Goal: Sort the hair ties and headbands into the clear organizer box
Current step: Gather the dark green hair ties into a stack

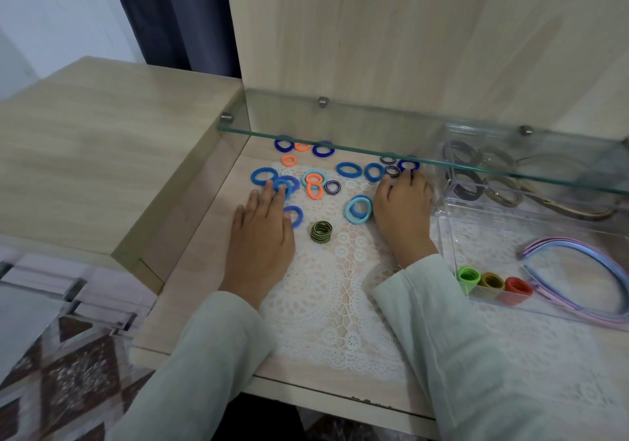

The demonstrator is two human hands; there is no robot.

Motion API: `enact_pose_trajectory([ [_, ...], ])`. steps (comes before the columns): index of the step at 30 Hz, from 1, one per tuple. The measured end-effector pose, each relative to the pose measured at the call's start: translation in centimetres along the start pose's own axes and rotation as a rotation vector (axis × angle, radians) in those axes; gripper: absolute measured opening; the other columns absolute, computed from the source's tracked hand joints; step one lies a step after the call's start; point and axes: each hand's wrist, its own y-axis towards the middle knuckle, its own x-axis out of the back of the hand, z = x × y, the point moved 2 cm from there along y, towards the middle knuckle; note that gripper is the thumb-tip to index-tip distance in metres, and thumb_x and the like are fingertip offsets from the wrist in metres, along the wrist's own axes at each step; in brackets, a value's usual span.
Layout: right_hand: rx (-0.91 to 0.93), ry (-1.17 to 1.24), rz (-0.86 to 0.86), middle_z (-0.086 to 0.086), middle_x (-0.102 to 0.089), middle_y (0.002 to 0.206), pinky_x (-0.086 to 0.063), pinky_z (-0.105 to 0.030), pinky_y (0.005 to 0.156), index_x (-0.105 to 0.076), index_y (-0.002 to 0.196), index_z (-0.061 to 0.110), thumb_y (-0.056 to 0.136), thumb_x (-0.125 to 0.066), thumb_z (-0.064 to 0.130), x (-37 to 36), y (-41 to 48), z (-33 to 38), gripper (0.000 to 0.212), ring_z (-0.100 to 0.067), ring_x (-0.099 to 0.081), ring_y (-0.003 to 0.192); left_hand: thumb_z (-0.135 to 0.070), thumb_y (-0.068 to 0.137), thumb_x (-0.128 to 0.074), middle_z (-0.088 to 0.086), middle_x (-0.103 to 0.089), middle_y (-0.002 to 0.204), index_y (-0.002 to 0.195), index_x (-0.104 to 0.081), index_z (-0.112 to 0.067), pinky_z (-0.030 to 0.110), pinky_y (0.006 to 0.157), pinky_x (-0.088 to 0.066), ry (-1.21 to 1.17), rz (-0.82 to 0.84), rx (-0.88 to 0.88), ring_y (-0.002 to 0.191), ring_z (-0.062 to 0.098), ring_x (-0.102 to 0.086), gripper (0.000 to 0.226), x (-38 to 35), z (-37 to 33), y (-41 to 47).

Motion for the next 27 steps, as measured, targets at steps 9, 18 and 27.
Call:
enact_pose_trajectory([
  [9, -0.007, -0.035, 0.007, -0.026, -0.038, 0.135, -0.022, -0.038, 0.108, -0.047, 0.124, -0.012, 0.088, -0.043, 0.003, 1.0, -0.6, 0.1, 0.040, -0.039, -0.034, 0.124, -0.027, 0.105, -0.026, -0.003, -0.006, 0.166, 0.157, -0.018, -0.022, 0.041, 0.121, -0.007, 0.003, 0.007, 0.006, 0.152, 0.019, -0.007, 0.053, 0.0, -0.1, 0.0],
  [18, 0.222, -0.199, -0.058, -0.028, -0.055, 0.094, -0.039, -0.052, 0.090, -0.058, 0.095, -0.011, 0.073, -0.050, -0.018, 2.9, -3.2, 0.9, 0.024, -0.045, -0.050, 0.097, -0.027, 0.105, -0.025, -0.002, -0.009, 0.165, 0.157, -0.019, -0.021, 0.040, 0.121, -0.008, 0.005, 0.004, 0.009, 0.152, 0.020, -0.009, 0.053, -0.2, 0.0, 0.1],
  [27, 0.305, 0.210, -0.187, -0.022, -0.058, 0.090, -0.050, -0.044, 0.070, -0.063, 0.089, -0.004, 0.079, -0.060, -0.011, 2.1, -4.2, -0.2, 0.012, -0.036, -0.055, 0.082, -0.029, 0.105, -0.026, -0.001, -0.010, 0.165, 0.157, -0.019, -0.020, 0.040, 0.121, -0.007, -0.001, 0.008, 0.019, 0.152, 0.020, -0.010, 0.053, -0.2, 0.0, 0.1],
])
